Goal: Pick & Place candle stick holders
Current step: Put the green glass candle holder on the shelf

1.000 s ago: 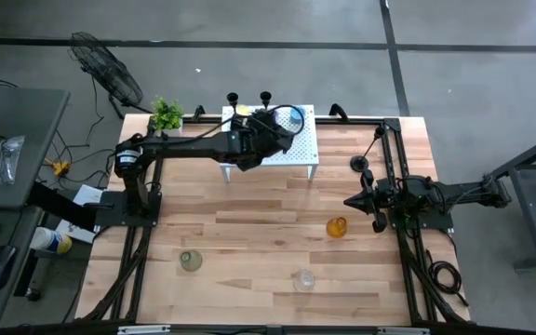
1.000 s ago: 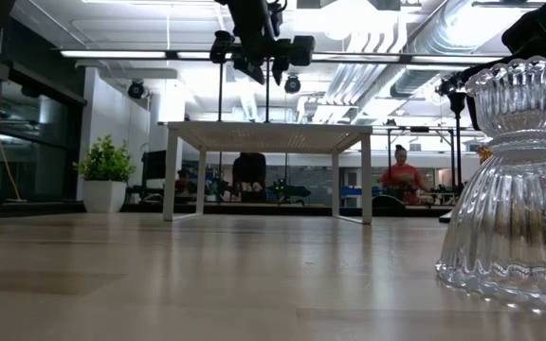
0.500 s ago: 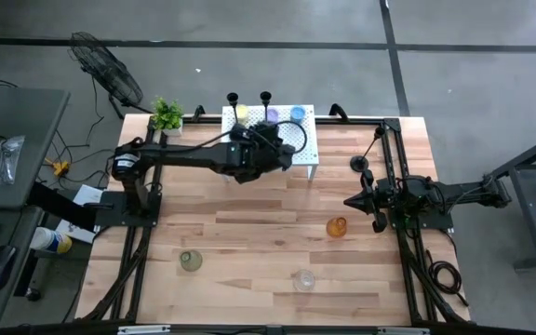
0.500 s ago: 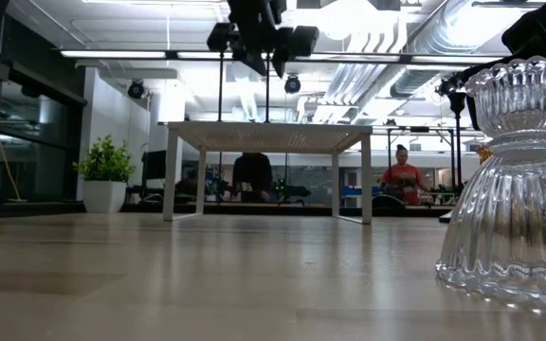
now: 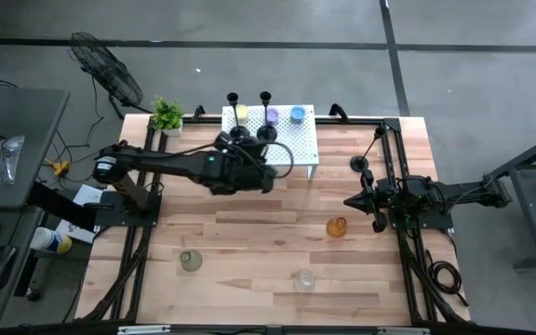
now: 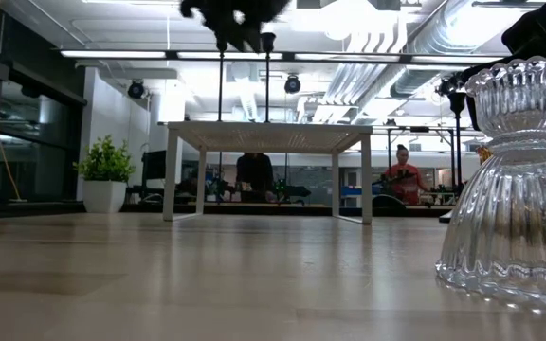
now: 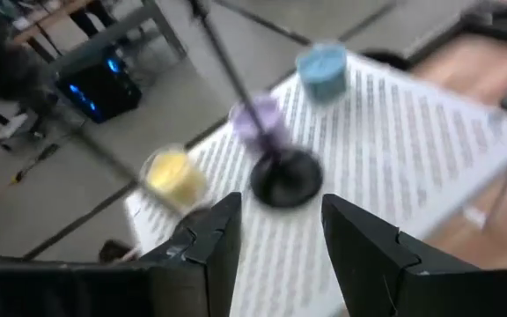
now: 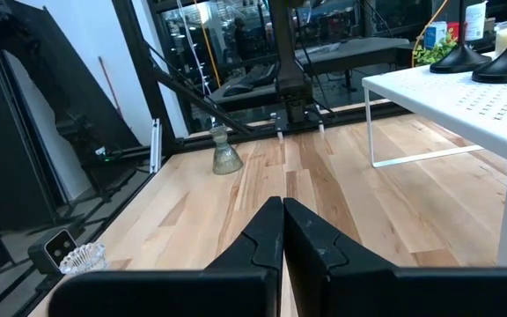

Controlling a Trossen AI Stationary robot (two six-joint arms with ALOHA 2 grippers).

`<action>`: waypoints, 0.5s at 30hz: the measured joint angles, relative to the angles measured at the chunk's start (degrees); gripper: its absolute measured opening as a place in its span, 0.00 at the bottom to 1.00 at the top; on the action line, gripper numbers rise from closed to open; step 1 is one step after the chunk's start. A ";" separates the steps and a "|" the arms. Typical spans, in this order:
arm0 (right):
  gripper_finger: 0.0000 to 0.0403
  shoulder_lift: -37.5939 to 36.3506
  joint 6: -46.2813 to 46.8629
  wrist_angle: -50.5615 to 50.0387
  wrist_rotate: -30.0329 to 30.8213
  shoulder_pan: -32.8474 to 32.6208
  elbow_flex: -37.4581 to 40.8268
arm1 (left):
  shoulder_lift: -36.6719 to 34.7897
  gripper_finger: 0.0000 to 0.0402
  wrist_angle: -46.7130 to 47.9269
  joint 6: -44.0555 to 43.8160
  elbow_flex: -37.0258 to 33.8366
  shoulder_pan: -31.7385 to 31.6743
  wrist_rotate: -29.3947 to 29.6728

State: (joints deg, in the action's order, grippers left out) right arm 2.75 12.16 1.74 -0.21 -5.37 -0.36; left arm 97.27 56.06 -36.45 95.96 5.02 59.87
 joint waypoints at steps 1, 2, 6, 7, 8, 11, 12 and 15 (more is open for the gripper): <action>0.01 0.10 0.00 -0.01 0.01 0.00 0.00 | -1.03 0.39 2.65 -1.13 -0.02 0.49 -1.00; 0.01 0.19 0.00 -0.04 0.00 0.00 0.00 | -1.80 0.39 4.76 -1.86 -0.02 1.05 -1.88; 0.01 0.21 0.00 -0.04 0.00 0.00 0.00 | -4.97 0.39 14.86 -2.85 -0.04 3.06 -5.55; 0.01 0.21 0.00 -0.04 0.00 0.00 0.00 | -5.73 0.39 16.93 -2.87 -0.04 3.55 -5.98; 0.01 0.21 0.00 -0.04 0.00 0.00 0.00 | -6.58 0.39 19.18 -2.88 -0.04 4.02 -6.58; 0.01 0.21 0.00 -0.04 0.00 0.00 0.00 | -8.79 0.39 23.68 -3.20 -0.04 5.65 -7.00; 0.01 0.21 0.00 -0.04 0.00 0.00 0.00 | -9.50 0.39 24.99 -3.57 -0.04 6.23 -6.98; 0.01 0.21 0.00 -0.04 0.00 0.00 0.00 | -11.06 0.39 28.72 -5.82 -0.04 7.70 -6.87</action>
State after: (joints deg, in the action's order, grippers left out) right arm 2.96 12.16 1.69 -0.21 -5.37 -0.36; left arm 86.21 84.78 -42.27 95.92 12.73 53.00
